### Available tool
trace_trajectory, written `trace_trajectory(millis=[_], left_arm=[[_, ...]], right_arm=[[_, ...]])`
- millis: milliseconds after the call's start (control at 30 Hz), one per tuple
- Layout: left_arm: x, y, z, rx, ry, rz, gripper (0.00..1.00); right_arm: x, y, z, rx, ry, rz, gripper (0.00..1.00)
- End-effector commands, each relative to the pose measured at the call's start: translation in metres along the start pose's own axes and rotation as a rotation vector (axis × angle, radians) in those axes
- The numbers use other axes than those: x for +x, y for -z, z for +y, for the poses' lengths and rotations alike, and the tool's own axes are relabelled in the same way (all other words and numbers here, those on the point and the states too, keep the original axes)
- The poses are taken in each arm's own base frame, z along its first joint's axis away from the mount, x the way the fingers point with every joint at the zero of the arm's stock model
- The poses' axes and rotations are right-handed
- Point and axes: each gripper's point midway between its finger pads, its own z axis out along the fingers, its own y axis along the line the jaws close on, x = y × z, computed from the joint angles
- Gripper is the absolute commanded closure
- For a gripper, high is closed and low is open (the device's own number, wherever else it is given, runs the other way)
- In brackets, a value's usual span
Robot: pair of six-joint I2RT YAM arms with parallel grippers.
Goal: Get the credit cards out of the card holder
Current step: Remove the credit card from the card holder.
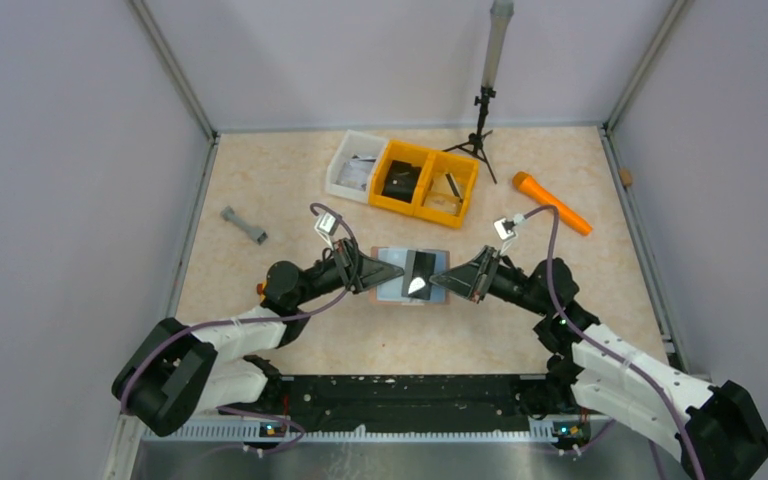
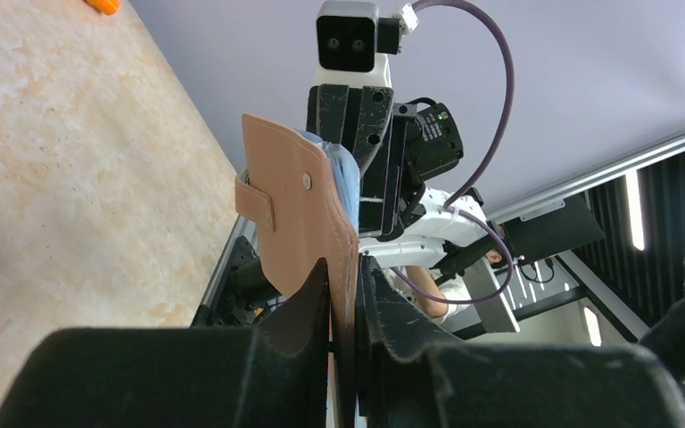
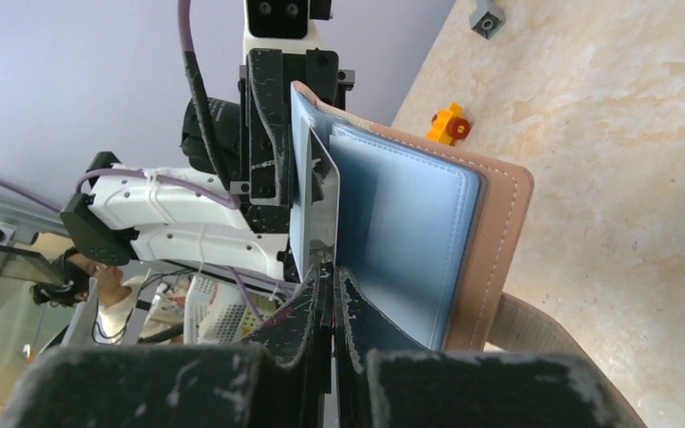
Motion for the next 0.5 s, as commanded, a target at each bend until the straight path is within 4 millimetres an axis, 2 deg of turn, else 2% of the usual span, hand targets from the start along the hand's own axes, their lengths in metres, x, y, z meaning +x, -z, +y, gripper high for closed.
trace_trajectory(millis=[0,100,333,467], left_arm=[[-0.007,0.003,-0.022,0.085,-0.05,-0.023,0.97],[-0.006,0.002,-0.016,0.061,-0.035,-0.016,0.97],[-0.004,-0.002,-0.023,0.117,-0.007,0.022,1.0],[-0.002,-0.004,-0.019,0.114,0.001,0.031,1.0]], right_arm=[[-0.005,0.003,-0.006,0.021,0.018,-0.021,1.0],[-0.008,0.004,-0.006,0.026,0.029,-0.026,1.0],[-0.004,-0.004,0.011,-0.075,0.014,0.029,1.0],[-0.005,-0.007,0.02,-0.125,0.006,0.041,0.89]])
